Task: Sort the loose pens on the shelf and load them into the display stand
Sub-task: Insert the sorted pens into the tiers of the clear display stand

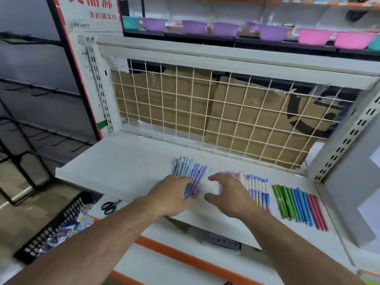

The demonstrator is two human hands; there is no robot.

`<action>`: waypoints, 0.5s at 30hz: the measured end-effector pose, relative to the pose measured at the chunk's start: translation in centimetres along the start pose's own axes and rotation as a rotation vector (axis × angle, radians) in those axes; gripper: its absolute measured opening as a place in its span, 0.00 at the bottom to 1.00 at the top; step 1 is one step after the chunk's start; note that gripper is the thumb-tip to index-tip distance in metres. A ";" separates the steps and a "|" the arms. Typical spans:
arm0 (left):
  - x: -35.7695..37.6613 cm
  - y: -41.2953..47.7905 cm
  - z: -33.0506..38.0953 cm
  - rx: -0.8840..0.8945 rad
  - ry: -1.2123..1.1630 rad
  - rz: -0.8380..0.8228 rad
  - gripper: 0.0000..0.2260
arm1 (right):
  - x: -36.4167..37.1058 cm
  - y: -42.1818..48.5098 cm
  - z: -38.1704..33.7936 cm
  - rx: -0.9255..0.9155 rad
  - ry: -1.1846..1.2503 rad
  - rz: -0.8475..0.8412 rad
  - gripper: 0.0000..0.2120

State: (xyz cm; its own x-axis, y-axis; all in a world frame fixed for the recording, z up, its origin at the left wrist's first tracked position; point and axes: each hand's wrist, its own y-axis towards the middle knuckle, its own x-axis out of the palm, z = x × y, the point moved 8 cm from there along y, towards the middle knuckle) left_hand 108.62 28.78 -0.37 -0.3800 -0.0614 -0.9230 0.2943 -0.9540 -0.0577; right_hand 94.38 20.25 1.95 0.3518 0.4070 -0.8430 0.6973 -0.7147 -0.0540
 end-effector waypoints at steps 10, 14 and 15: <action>0.0 5.4 -8.3 -0.285 -0.162 0.017 0.19 | 2.6 8.1 -1.3 0.005 0.026 -0.020 0.23; 0.3 7.8 -9.6 -0.349 -0.177 0.019 0.18 | 3.1 11.1 -1.3 -0.016 0.058 -0.023 0.20; 0.3 8.3 -9.8 -0.355 -0.175 0.019 0.17 | 3.3 11.6 -1.3 -0.017 0.059 -0.028 0.20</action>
State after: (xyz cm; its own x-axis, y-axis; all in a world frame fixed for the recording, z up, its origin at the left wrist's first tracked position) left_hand 119.50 23.73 -4.81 -0.5063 -0.1567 -0.8480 0.5762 -0.7931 -0.1975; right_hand 104.43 14.02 -0.72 0.3675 0.4601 -0.8082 0.7179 -0.6928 -0.0679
